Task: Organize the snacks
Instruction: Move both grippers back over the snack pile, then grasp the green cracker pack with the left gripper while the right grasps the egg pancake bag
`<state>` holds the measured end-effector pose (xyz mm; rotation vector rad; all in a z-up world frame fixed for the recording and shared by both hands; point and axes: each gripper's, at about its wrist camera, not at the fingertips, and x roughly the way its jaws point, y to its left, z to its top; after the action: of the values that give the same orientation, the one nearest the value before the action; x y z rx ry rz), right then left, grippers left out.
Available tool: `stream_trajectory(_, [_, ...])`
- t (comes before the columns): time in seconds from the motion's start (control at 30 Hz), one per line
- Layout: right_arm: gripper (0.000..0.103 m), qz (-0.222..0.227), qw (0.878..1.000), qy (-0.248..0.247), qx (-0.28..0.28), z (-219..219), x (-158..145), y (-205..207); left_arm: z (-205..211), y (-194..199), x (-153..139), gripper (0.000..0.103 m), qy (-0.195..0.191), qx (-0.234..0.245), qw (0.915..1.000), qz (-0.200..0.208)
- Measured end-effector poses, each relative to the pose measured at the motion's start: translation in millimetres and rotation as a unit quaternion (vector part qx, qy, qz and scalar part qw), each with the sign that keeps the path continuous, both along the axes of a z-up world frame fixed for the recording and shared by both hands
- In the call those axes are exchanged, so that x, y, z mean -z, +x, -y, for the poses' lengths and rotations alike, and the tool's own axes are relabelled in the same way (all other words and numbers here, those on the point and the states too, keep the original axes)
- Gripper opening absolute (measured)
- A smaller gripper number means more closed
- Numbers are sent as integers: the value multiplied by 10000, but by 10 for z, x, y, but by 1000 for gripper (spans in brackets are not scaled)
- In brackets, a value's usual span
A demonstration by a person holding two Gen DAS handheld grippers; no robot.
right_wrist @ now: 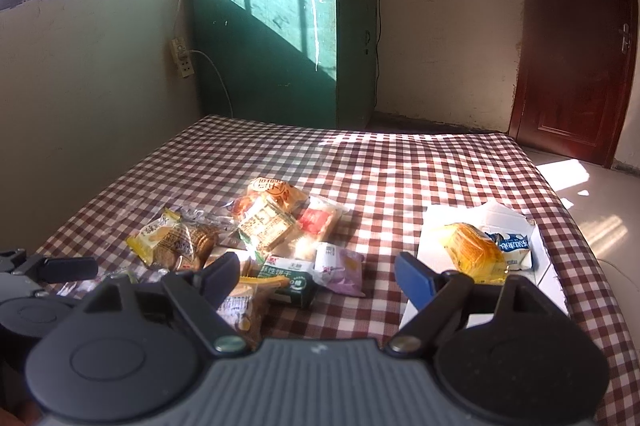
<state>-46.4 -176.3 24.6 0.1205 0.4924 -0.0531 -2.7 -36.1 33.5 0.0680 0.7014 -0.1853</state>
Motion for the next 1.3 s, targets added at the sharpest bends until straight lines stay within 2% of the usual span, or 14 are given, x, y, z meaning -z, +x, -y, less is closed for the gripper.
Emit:
stream_trajectory(0.3, [87, 32, 9992, 102, -380, -251, 148, -31, -292, -140, 193, 103, -213, -76, 9996, 175])
stream_trajectory(0.43, [87, -11, 9986, 120, -517, -314, 212, -23, -446, -105, 281, 103, -138, -311, 9993, 157])
stream_trajectory(0.6, [87, -29, 9984, 172, -536, -296, 258, -16, -674, 122, 403, 103, -33, -711, 9974, 126])
stream_trajectory(0.77, [87, -122, 9983, 169, -537, -275, 320, 4, -758, 424, 578, 103, 469, -130, 9984, 283])
stream_trajectory(0.9, [87, -201, 9983, 218, -505, -247, 366, 34, -686, 568, 751, 103, 947, 375, 9947, 162])
stream_trajectory(0.93, [87, -207, 9983, 216, -504, -246, 370, 39, -683, 589, 791, 103, 913, 455, 9947, 85])
stream_trajectory(1.0, [87, -230, 9983, 199, -505, -253, 389, 56, -686, 599, 823, 96, 660, 507, 9965, -69])
stream_trajectory(1.07, [87, -271, 9981, 204, -509, -262, 420, 84, -712, 561, 816, 72, 371, 525, 9979, -103])
stream_trajectory(1.1, [87, -314, 9979, 209, -518, -271, 443, 104, -708, 544, 813, 67, 220, 541, 9981, -168])
stream_trajectory(1.17, [87, -378, 9978, 203, -513, -290, 483, 148, -691, 533, 816, 60, 206, 471, 9985, -180])
stream_trajectory(1.3, [87, -526, 9970, 187, -531, -367, 563, 275, -629, 525, 835, 58, 32, 254, 9994, -225])
